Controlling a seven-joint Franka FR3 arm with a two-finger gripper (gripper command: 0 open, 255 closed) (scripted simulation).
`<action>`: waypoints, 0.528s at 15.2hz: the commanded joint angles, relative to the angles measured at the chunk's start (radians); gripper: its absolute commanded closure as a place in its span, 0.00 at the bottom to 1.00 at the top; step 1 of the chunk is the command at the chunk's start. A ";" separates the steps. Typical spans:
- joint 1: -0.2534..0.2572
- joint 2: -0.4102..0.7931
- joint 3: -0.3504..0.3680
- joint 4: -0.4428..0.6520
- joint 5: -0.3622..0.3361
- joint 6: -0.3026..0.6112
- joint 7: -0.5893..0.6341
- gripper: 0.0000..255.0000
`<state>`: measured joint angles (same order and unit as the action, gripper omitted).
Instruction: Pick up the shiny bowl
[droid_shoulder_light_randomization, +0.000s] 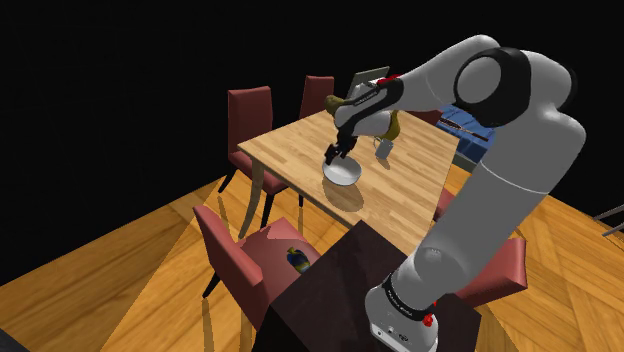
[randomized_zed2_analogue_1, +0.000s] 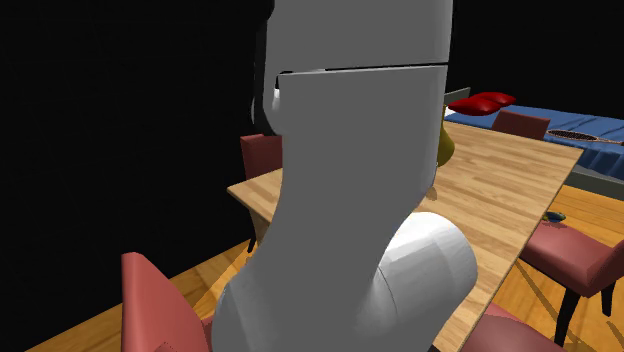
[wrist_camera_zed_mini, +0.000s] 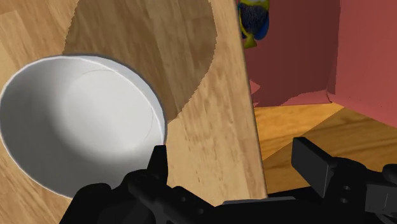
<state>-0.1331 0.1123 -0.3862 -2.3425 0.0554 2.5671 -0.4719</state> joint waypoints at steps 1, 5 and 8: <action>-0.020 0.088 0.006 0.051 0.060 0.031 -0.057 0.00; -0.087 0.245 0.040 0.161 0.154 0.069 -0.152 0.00; -0.135 0.341 0.067 0.240 0.195 0.083 -0.196 0.00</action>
<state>-0.2487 0.4234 -0.3275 -2.1266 0.2352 2.6447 -0.6474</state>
